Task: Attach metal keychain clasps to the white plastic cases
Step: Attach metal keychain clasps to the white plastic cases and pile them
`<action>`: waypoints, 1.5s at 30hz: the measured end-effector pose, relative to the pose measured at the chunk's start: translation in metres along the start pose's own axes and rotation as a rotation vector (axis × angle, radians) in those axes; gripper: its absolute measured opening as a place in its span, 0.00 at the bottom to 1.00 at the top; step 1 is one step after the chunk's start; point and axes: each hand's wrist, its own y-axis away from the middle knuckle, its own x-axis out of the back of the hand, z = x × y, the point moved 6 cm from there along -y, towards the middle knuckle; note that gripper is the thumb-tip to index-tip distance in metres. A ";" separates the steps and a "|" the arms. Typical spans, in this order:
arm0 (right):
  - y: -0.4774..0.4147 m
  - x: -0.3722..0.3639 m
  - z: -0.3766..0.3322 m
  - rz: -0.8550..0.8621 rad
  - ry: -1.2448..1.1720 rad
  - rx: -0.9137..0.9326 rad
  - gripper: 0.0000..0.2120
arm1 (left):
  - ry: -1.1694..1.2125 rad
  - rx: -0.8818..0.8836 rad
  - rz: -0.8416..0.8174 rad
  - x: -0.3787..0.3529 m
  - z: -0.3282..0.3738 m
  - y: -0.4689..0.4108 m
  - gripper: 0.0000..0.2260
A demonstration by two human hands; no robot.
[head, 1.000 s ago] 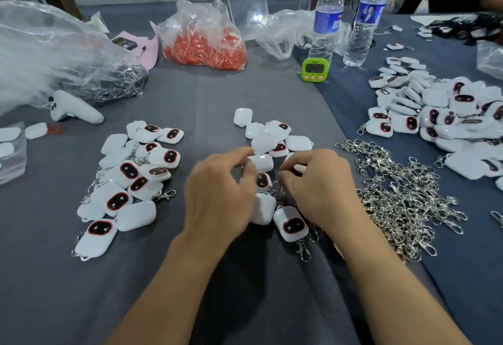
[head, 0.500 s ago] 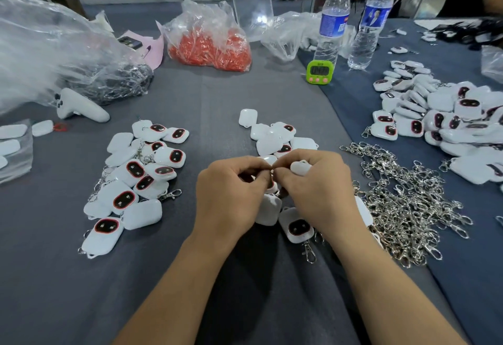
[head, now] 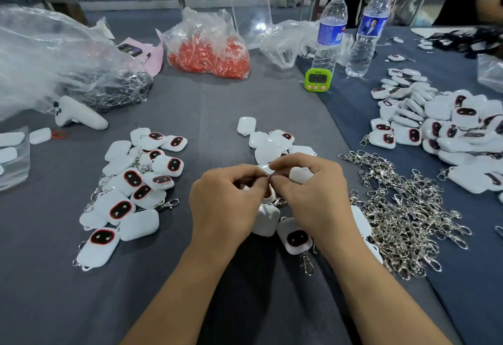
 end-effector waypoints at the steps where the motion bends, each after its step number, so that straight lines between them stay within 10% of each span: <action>1: 0.000 -0.001 0.001 -0.022 -0.008 -0.009 0.10 | 0.062 0.028 -0.007 -0.001 -0.003 -0.001 0.08; 8: 0.000 0.001 0.000 0.012 0.027 -0.001 0.12 | 0.277 0.082 -0.101 -0.006 -0.007 -0.003 0.08; 22: 0.007 -0.004 -0.005 0.015 0.197 0.103 0.07 | -0.305 -0.379 0.035 0.002 0.015 0.009 0.06; 45: 0.004 0.001 -0.003 0.056 0.105 0.084 0.10 | 0.083 -0.078 -0.116 -0.003 -0.006 -0.006 0.08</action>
